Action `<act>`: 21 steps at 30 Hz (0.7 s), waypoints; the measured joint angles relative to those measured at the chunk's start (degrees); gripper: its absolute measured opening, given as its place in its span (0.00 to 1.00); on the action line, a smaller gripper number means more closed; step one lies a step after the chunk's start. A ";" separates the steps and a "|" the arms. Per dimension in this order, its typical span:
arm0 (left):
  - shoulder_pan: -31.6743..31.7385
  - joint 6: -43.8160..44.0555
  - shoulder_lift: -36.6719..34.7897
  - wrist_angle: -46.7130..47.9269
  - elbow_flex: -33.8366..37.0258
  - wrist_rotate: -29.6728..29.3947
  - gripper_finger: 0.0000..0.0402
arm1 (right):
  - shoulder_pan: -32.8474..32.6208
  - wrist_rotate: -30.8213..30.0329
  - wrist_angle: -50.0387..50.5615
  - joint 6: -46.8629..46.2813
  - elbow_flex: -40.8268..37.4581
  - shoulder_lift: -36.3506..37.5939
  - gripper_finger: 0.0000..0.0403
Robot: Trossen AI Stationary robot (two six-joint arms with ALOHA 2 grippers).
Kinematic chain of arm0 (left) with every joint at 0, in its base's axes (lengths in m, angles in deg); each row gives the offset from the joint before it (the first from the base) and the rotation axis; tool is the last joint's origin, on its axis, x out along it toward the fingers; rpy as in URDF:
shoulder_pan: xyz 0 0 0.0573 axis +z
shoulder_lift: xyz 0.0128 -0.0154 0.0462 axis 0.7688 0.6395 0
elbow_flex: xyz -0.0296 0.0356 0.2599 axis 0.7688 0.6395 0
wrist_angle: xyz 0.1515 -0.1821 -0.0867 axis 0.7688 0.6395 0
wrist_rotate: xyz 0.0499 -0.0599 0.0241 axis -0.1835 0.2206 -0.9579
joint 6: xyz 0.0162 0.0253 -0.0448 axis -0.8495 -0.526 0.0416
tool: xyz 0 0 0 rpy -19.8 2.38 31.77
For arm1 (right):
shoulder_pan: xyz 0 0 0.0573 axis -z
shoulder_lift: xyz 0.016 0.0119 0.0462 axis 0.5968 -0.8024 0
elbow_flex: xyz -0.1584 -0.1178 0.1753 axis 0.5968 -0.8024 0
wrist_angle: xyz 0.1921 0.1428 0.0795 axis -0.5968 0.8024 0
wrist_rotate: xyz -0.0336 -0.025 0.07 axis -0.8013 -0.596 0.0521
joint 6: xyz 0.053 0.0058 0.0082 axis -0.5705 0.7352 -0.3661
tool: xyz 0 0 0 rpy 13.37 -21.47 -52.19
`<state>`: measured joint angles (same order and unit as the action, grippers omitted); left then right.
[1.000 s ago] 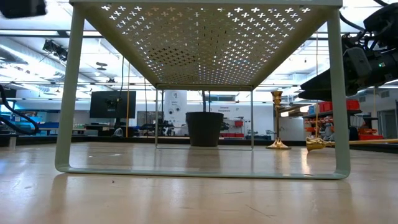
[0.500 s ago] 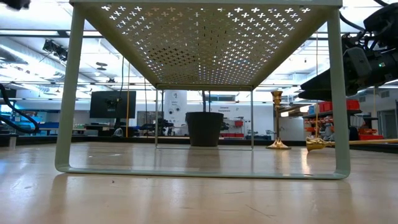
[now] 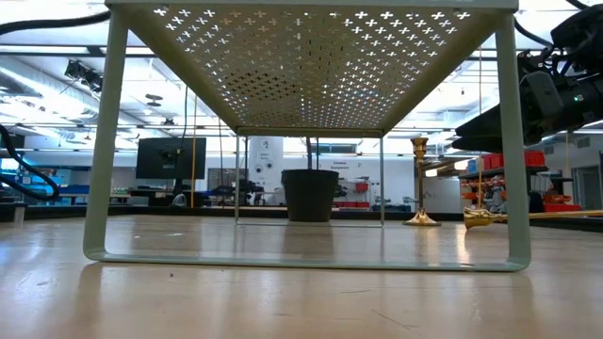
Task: Pick & Place candle stick holders
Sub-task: Put the bottom gold candle holder on the shelf
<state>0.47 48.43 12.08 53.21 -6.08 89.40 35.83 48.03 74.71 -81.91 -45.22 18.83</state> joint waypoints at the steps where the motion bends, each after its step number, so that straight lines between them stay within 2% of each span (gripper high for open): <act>1: 0.00 -0.78 0.30 -0.31 0.00 -0.31 0.99 | -0.01 0.00 0.00 0.02 0.00 0.00 0.86; 13: -1.37 -2.17 0.71 -3.14 0.00 -0.52 0.99 | 0.00 -0.01 0.00 0.00 0.00 0.00 0.86; 15: -2.00 -4.48 0.71 -3.39 0.00 -2.35 0.99 | 0.00 0.00 0.00 0.00 0.00 0.02 0.86; 19: -3.13 -8.79 0.71 -3.33 0.00 -9.70 0.99 | -0.01 0.00 0.00 0.00 0.00 0.00 0.86; 21: -2.99 -8.82 0.71 -3.31 0.00 -10.26 0.99 | 0.01 0.00 0.00 0.00 0.00 0.02 0.86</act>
<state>-2.53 39.62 12.79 49.90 -6.08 79.14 35.84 48.03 74.71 -81.91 -45.22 18.85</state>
